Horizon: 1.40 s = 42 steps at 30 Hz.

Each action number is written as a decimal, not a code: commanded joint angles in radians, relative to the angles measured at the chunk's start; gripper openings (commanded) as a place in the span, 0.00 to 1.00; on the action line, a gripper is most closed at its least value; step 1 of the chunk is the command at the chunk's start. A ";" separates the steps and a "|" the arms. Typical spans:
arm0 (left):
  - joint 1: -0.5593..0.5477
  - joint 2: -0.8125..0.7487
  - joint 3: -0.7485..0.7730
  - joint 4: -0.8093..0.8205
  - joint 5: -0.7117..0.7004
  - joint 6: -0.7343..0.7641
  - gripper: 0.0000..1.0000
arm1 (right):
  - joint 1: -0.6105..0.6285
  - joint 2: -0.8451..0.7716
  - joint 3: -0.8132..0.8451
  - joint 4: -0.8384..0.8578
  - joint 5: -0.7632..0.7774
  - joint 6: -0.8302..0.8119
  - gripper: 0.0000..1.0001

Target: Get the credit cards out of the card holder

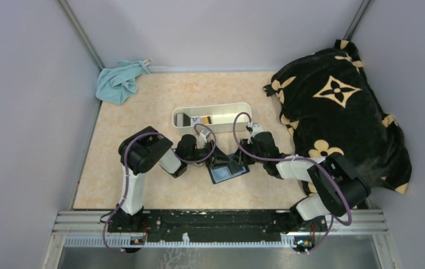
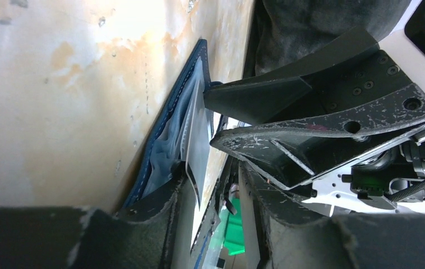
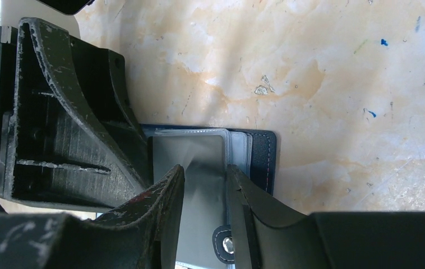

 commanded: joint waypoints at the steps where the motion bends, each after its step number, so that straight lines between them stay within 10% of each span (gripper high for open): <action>1: -0.021 -0.022 -0.001 -0.116 -0.064 0.018 0.41 | 0.010 0.041 -0.040 -0.056 -0.060 0.024 0.35; 11: -0.052 0.029 0.036 -0.032 -0.074 -0.033 0.38 | 0.010 0.036 -0.050 -0.043 -0.066 0.033 0.35; 22: -0.047 0.056 0.028 0.007 -0.060 -0.044 0.07 | -0.007 -0.050 -0.033 -0.106 -0.046 0.029 0.35; 42: 0.100 0.033 0.074 -0.277 0.211 0.214 0.16 | -0.087 -0.114 -0.020 -0.190 -0.103 -0.049 0.33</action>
